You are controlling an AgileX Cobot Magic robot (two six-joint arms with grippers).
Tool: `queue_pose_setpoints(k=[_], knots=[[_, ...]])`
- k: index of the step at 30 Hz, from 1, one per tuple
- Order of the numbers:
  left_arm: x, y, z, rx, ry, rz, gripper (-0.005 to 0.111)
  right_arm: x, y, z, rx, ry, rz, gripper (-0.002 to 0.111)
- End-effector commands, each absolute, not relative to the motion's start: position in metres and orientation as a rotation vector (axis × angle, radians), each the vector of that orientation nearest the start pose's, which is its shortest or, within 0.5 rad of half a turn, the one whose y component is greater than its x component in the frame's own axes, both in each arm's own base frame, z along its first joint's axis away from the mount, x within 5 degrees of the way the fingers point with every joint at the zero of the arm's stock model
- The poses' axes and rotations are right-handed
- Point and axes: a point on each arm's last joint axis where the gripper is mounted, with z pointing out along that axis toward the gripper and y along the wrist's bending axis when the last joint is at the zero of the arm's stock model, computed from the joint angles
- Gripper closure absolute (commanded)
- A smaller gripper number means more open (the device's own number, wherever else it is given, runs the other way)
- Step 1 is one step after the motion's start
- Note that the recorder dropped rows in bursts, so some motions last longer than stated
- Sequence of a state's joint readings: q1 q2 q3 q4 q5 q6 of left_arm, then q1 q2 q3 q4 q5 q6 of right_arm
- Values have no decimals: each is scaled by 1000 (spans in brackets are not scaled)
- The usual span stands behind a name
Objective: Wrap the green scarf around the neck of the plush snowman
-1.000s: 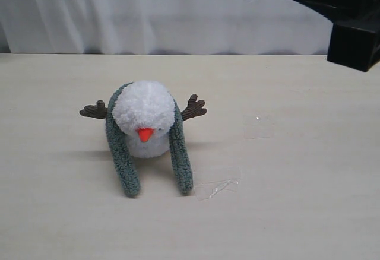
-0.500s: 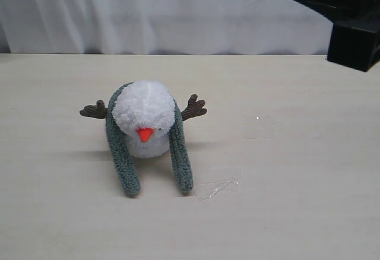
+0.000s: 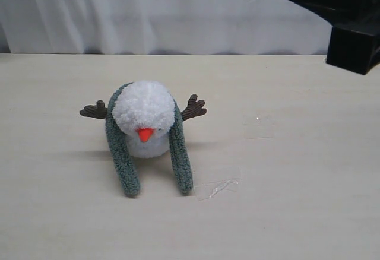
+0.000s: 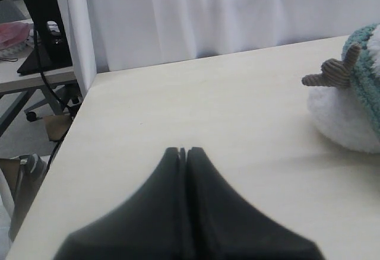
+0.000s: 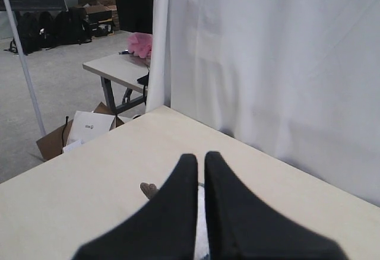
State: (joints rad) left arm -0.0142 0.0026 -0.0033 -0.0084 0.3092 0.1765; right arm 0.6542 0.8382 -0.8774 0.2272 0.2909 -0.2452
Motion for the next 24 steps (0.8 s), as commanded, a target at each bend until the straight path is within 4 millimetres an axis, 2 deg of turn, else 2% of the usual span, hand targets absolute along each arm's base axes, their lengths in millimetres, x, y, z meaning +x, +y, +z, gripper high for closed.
queue_pose_setpoints(k=[1, 12, 15, 18, 24], knots=[[54, -1, 186, 156, 1782, 102, 107, 125, 103, 383, -622, 1650, 530, 104], [54, -1, 186, 156, 1782, 102, 107, 79, 69, 308, -618, 1700, 550, 104], [54, -1, 186, 156, 1782, 102, 107, 66, 59, 277, -626, 1708, 540, 104], [54, -1, 186, 156, 1782, 102, 107, 60, 50, 258, -614, 1605, 483, 104], [54, -1, 186, 156, 1782, 102, 107, 55, 39, 239, -512, 1355, 430, 104]])
